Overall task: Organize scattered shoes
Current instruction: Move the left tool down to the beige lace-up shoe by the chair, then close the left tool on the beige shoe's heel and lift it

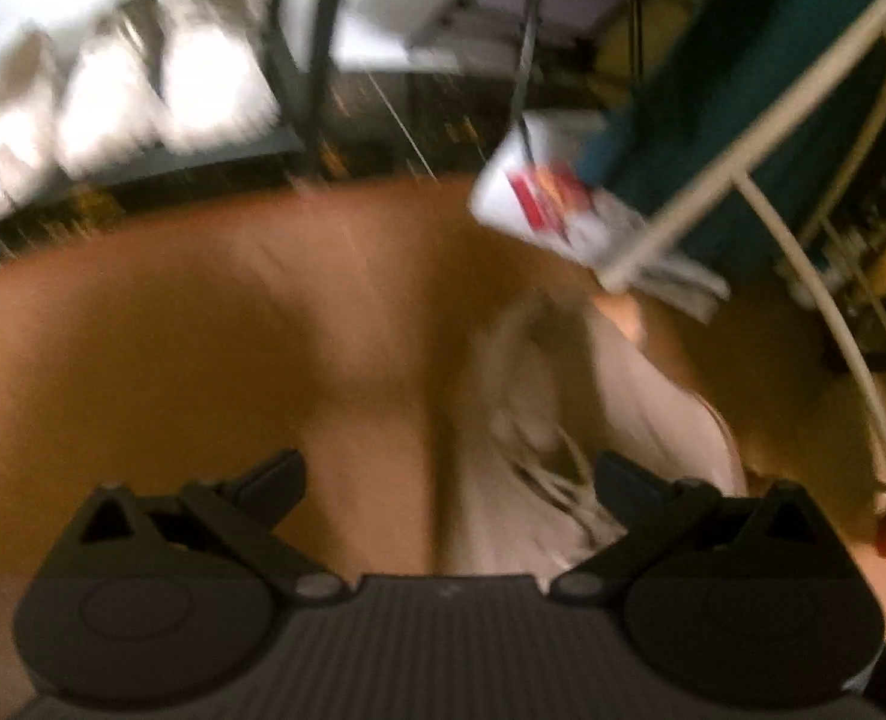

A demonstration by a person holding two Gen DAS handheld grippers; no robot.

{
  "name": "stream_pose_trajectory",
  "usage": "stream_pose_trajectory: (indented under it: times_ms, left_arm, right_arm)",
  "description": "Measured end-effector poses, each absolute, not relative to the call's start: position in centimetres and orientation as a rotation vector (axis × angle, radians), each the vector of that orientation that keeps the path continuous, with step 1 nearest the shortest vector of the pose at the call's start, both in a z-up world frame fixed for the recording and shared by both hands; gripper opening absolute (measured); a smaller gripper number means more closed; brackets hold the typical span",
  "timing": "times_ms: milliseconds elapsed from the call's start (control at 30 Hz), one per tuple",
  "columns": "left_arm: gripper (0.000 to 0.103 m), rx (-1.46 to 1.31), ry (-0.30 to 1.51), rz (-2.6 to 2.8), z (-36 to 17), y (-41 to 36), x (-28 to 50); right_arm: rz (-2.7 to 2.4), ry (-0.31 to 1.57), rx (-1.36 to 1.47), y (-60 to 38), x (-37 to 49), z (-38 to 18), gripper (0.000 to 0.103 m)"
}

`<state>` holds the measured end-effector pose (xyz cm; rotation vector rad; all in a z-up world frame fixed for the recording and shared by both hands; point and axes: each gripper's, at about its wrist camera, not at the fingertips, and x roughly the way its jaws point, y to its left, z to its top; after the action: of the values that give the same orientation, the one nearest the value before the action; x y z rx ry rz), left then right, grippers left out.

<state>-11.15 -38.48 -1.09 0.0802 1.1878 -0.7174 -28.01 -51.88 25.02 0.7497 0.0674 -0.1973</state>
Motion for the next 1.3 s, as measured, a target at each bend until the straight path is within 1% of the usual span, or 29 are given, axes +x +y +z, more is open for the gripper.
stream_pose_trajectory:
  times_ms: [67,167,200,300,467,633,800,833,933,1000,1033,1067,1167,1267,1300]
  left_arm:
    - [0.102,0.108,1.195,-0.683,-2.1,-39.5,-11.8]
    - [0.102,0.143,1.147,-0.671,-2.7,-40.6,-12.8]
    - [0.102,0.141,1.151,-0.664,-2.6,-40.6,-12.9]
    - [0.102,0.072,1.246,-0.681,-2.6,-40.3,-12.4]
    - [0.102,0.083,1.195,-0.775,-2.7,-40.2,-12.9]
    - [0.102,0.098,1.273,-0.828,-4.4,-40.7,-13.5]
    - [0.102,0.147,1.256,-0.771,-5.7,-41.6,-13.8]
    - [0.101,0.159,1.257,-0.780,-5.9,-42.1,-13.9]
    - [0.078,0.202,1.193,-0.812,-5.7,-43.0,-14.4]
    - [0.076,0.212,1.198,-0.792,-5.8,-43.3,-14.1]
    - [0.071,0.213,1.201,-0.786,-5.8,-43.3,-14.0]
    - [0.061,0.222,1.199,-0.782,-5.6,-43.2,-14.0]
    - [0.052,0.207,1.203,-0.798,-5.4,-42.5,-13.4]
    - [0.047,0.144,1.197,-0.792,-5.0,-41.2,-12.3]
    - [0.047,0.135,1.193,-0.787,-4.9,-41.2,-12.0]
  right_arm:
    - [-0.182,0.070,0.726,-51.6,-27.8,24.9,0.103]
    - [-0.148,0.074,0.717,-51.1,-27.6,25.1,0.103]
    - [-0.120,0.079,0.711,-50.8,-27.4,25.1,0.103]
    - [-0.099,0.088,0.705,-50.7,-27.1,25.1,0.103]
    - [-0.089,0.111,0.731,-50.9,-26.8,24.9,0.103]
    - [-0.089,0.124,0.715,-50.5,-26.7,24.8,0.103]
    - [-0.083,0.129,0.713,-50.2,-26.8,24.9,0.103]
    - [-0.081,0.129,0.715,-50.2,-26.8,24.9,0.103]
    - [-0.075,0.126,0.720,-50.3,-26.9,25.0,0.103]
    - [-0.077,0.130,0.721,-50.1,-26.9,24.9,0.103]
    - [-0.078,0.134,0.722,-50.2,-26.9,24.9,0.103]
    - [-0.079,0.138,0.725,-50.2,-26.9,24.8,0.103]
    - [-0.082,0.146,0.736,-50.0,-26.8,24.7,0.103]
    - [-0.080,0.145,0.733,-49.9,-26.8,24.8,0.103]
    - [-0.079,0.145,0.732,-49.8,-26.8,24.8,0.103]
